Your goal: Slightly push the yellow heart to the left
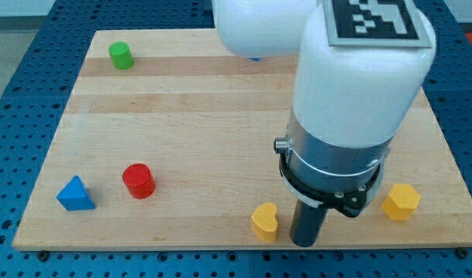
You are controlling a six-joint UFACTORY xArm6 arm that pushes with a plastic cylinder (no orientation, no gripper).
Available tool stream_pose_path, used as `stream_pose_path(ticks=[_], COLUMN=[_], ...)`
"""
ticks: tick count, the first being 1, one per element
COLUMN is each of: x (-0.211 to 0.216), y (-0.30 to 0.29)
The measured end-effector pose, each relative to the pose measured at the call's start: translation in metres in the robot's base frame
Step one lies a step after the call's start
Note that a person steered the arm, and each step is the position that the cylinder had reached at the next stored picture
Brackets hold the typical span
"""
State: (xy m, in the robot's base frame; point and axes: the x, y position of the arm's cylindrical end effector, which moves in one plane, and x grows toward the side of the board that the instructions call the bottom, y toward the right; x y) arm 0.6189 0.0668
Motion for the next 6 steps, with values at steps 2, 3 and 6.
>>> stream_pose_path(ticks=[2,3,6], x=[0.000,-0.018,-0.084], y=[-0.082,-0.126,-0.138])
